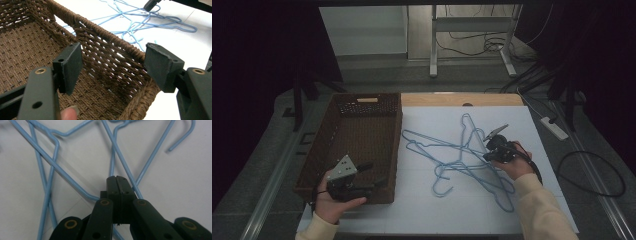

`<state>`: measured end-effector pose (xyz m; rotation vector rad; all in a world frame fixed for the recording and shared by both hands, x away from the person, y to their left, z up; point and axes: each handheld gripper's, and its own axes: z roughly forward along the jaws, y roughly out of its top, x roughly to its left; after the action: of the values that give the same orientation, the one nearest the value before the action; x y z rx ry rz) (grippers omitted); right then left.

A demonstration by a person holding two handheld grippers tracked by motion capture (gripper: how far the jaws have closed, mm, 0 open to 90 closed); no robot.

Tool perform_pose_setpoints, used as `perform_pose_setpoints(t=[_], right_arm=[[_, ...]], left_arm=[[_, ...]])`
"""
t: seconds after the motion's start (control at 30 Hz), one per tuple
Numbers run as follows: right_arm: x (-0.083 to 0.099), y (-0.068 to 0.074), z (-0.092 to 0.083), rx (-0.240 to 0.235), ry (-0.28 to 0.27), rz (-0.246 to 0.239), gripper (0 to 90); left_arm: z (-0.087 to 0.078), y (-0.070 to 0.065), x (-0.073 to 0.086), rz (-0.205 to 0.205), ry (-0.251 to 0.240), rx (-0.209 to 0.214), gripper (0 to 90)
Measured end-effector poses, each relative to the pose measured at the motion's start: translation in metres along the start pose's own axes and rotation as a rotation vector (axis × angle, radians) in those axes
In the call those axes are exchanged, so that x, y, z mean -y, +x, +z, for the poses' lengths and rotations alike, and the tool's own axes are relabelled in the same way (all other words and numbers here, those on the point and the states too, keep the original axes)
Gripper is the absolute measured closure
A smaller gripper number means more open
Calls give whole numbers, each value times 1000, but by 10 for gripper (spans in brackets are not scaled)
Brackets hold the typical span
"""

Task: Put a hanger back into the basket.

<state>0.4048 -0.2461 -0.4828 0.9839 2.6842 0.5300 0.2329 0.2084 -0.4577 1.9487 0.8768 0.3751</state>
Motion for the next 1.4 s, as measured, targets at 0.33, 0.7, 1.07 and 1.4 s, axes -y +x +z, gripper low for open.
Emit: perform_pose_setpoints(t=[0.33, 0.7, 1.07, 1.4], right_arm=[[14, 8, -10, -18, 74, -17, 900], [38, 36, -21, -93, 94, -46, 900], [60, 70, -31, -141, 93, -102, 900], [62, 97, -35, -174, 109, -166, 900]], left_arm=[[0, -1, 0, 2, -1, 1, 313], [0, -1, 0, 3, -1, 1, 313], [2, -2, 0, 8, 6, 4, 313], [3, -2, 0, 6, 6, 6, 313]])
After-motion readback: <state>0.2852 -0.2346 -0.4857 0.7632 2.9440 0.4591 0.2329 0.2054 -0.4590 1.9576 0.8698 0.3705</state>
